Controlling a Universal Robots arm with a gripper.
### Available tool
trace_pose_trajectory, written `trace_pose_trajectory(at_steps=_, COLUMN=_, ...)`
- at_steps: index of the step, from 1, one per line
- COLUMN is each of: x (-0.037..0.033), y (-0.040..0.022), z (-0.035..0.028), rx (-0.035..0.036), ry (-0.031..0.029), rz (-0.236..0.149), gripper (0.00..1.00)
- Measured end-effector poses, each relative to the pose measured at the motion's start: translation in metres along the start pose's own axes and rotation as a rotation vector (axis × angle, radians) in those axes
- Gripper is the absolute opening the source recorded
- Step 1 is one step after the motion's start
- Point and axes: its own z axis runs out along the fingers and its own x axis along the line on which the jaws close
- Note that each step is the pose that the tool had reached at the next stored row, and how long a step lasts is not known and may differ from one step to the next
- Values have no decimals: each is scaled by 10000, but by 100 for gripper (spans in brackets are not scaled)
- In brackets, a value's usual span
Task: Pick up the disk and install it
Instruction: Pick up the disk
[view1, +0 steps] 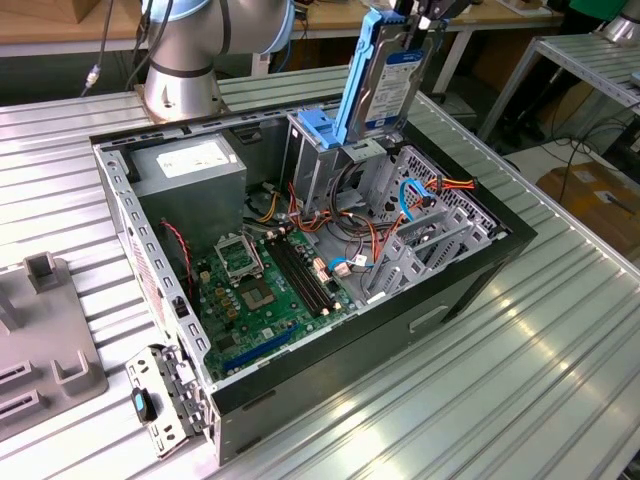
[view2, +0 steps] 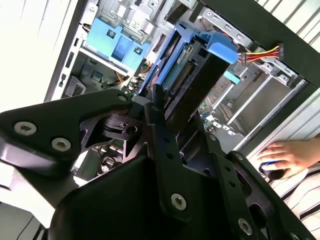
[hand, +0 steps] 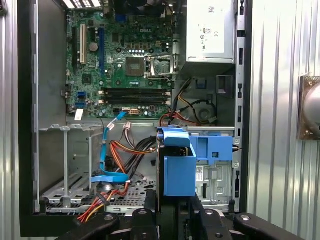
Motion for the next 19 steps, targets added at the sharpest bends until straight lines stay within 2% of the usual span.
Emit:
trace_pose_trajectory(at_steps=7, x=126, y=0, z=-2, rx=0, ry=7, rz=0, gripper=35)
trace_pose_trajectory(at_steps=11, x=175, y=1, z=-3, rx=0, ry=7, rz=0, gripper=35)
trace_pose_trajectory(at_steps=14, x=250, y=1, z=-4, rx=0, ry=12, rz=0, gripper=35)
trace_pose_trajectory(at_steps=17, x=285, y=1, z=-5, rx=0, ry=15, rz=0, gripper=35)
trace_pose_trajectory(at_steps=19, x=337, y=0, z=-6, rx=0, ry=16, rz=0, gripper=35)
